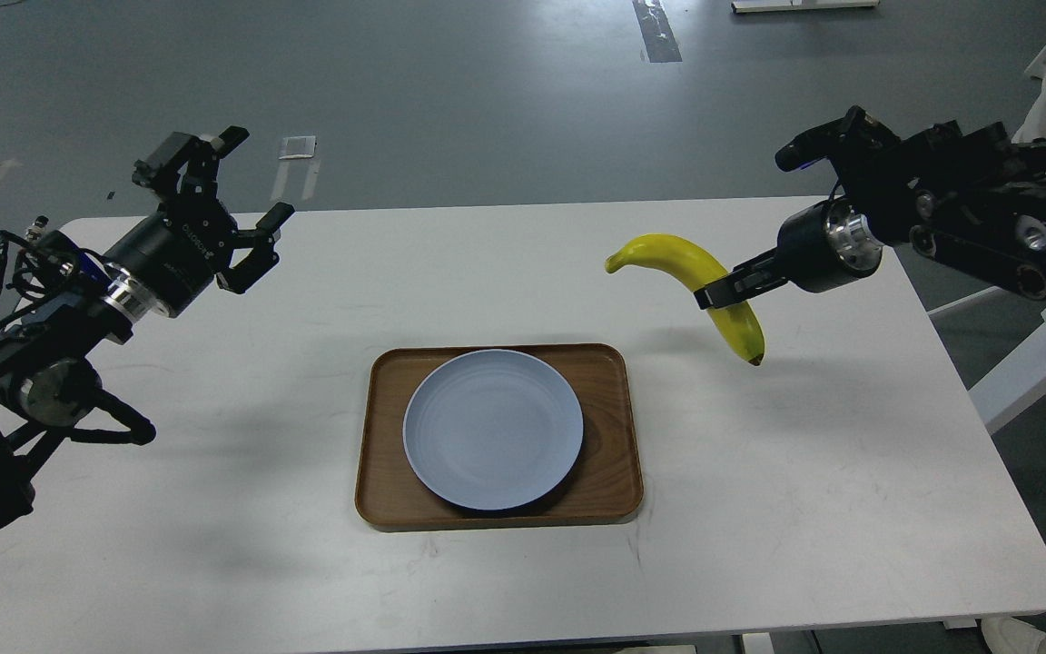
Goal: Place banana on plate with both arms
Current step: 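Lift the banana with the right gripper and carry it over the plate, then lower the banana onto the plate and open the right gripper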
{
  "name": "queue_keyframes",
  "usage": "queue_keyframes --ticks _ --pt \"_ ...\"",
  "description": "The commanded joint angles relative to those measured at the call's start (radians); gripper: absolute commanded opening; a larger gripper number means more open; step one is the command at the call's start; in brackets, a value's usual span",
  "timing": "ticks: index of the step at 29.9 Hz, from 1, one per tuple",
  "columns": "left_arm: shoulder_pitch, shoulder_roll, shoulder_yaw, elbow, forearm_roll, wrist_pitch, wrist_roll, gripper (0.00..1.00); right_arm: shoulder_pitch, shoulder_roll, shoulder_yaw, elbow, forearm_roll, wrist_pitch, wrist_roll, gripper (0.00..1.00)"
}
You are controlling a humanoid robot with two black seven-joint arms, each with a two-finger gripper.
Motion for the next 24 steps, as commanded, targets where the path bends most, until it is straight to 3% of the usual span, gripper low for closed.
queue_keyframes --ticks 1,12,24 --pt "-0.001 0.003 -0.003 0.0 0.0 0.0 0.0 0.98 -0.009 0.074 0.003 0.014 0.066 0.0 0.0 0.17" --pt "-0.001 0.003 -0.005 -0.001 0.0 0.0 0.0 0.98 -0.123 0.325 0.001 -0.095 0.109 0.0 0.0 0.18" --pt "-0.004 0.009 -0.005 -0.001 -0.001 0.0 0.0 0.98 -0.14 0.39 -0.005 -0.139 0.152 0.0 0.0 0.23"
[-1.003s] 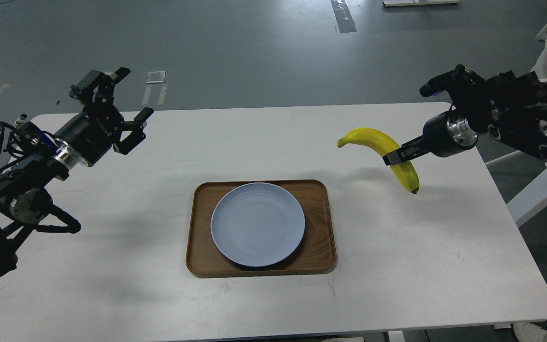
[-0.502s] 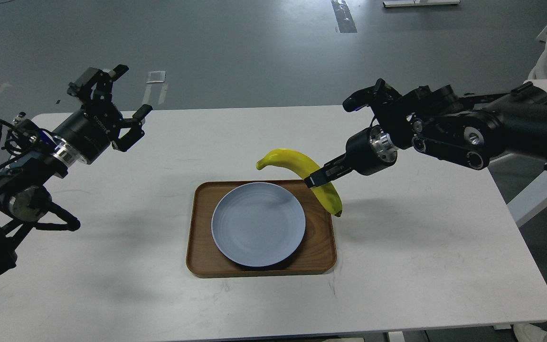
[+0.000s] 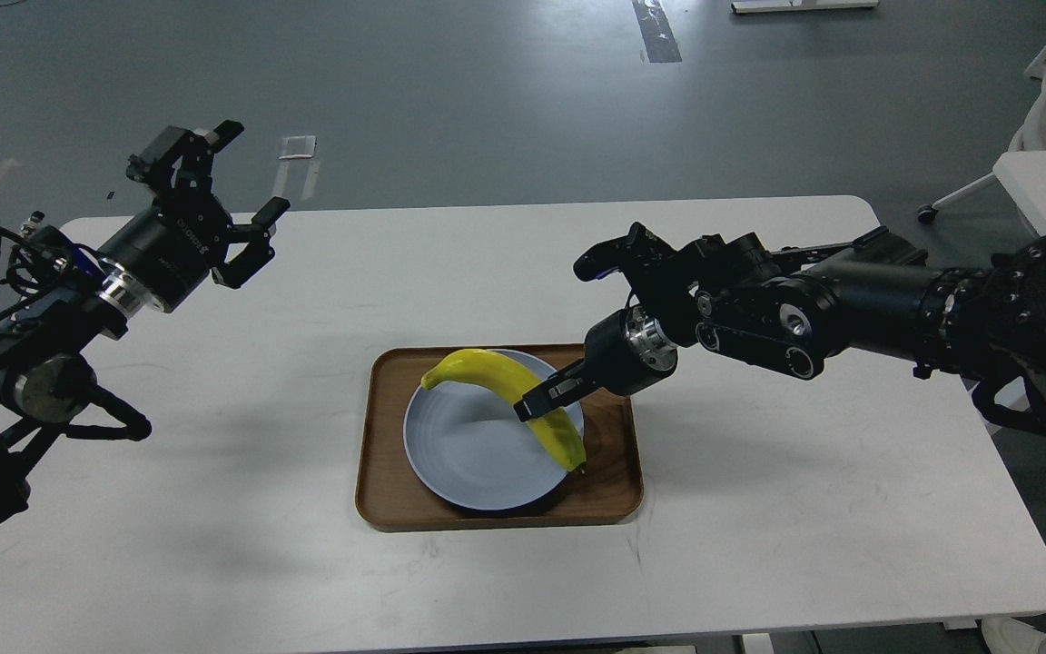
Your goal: Place banana on plate with both arms
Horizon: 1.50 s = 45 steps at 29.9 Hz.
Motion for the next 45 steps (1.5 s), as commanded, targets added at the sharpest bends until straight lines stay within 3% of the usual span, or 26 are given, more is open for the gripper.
queue_keyframes --ticks 1,7,14,19,22,23,25,28,34,40,45 --pt "0.0 0.0 0.0 0.0 0.0 0.0 0.0 0.98 0.0 0.012 -0.004 -0.014 0.001 0.0 0.0 0.23" --pt "0.0 0.003 0.0 0.0 -0.002 0.0 0.0 0.98 -0.002 0.039 -0.009 -0.042 0.004 0.0 0.0 0.25" --pt "0.0 0.008 0.0 0.0 -0.002 0.0 -0.002 0.98 -0.008 0.059 -0.01 -0.068 0.004 0.0 0.0 0.48" --pt "0.0 0.008 0.0 0.0 -0.002 0.0 -0.002 0.98 -0.012 0.059 -0.012 -0.079 0.004 0.0 0.0 0.57" --pt "0.0 0.008 -0.001 0.0 -0.002 0.0 0.0 0.98 -0.012 0.059 -0.027 -0.08 0.004 0.0 0.0 0.72" --pt "0.0 0.008 -0.001 0.0 -0.002 0.0 0.0 0.98 -0.012 0.055 -0.027 -0.083 0.004 0.0 0.0 0.86" --pt "0.0 0.008 -0.001 0.0 -0.002 0.0 0.0 0.98 -0.012 0.047 -0.017 -0.083 0.006 0.0 0.0 0.96" --pt "-0.002 0.008 -0.001 0.0 -0.002 0.0 0.0 0.98 0.001 -0.011 0.029 -0.096 0.044 0.0 0.0 0.97" --pt "0.0 0.007 0.0 0.0 -0.002 0.0 -0.002 0.98 -0.031 -0.17 0.316 -0.099 0.243 0.0 0.0 0.98" --pt "0.001 -0.004 0.0 0.0 -0.002 0.0 -0.002 0.98 -0.225 -0.277 0.535 -0.099 0.496 -0.028 0.0 0.98" --pt "0.001 -0.038 0.0 0.005 -0.002 0.0 -0.002 0.98 -0.406 -0.275 0.749 -0.097 0.647 -0.067 0.0 0.98"
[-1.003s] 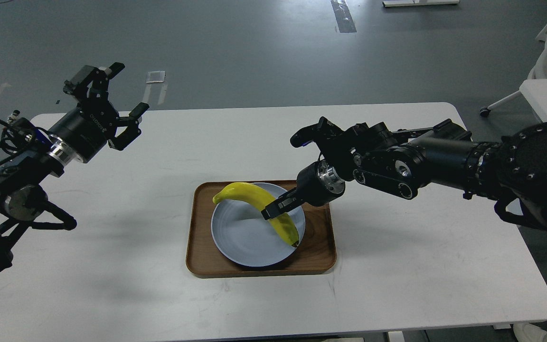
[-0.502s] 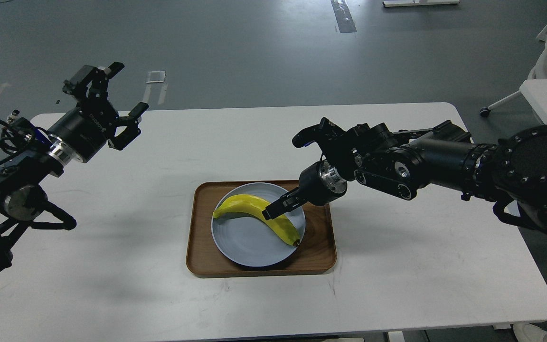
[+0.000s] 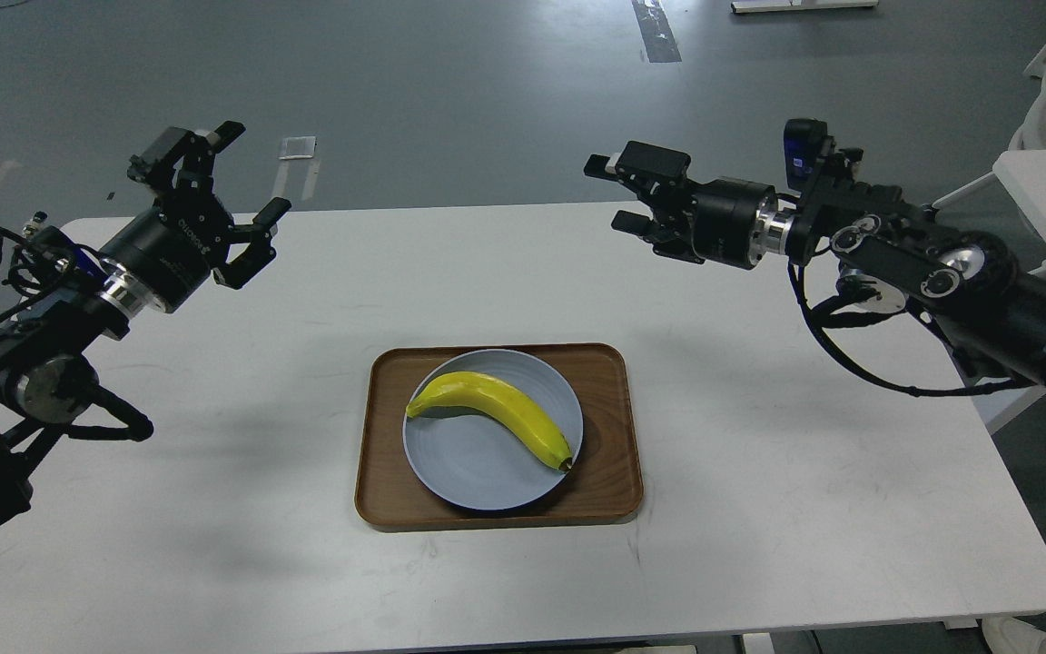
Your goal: Place banana on plate with both arms
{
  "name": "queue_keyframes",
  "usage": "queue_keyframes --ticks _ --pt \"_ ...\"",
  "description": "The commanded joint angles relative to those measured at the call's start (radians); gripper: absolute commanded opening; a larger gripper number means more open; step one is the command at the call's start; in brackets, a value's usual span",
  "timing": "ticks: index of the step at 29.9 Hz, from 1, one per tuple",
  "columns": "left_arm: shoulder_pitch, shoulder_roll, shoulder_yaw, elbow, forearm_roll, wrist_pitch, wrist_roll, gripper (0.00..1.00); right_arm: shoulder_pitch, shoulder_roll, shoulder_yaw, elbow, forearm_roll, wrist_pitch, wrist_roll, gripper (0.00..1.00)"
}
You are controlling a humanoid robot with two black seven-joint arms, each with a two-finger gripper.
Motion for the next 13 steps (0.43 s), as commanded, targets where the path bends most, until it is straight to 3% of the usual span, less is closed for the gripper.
queue_keyframes --ticks 1,13 --pt "0.002 -0.028 0.0 0.004 0.0 0.0 0.0 0.98 -0.135 0.009 0.163 0.003 0.089 -0.028 0.0 0.98" --pt "0.015 -0.13 0.0 0.034 0.008 0.0 0.01 0.98 -0.336 0.026 0.389 0.003 0.1 -0.027 0.0 0.98"
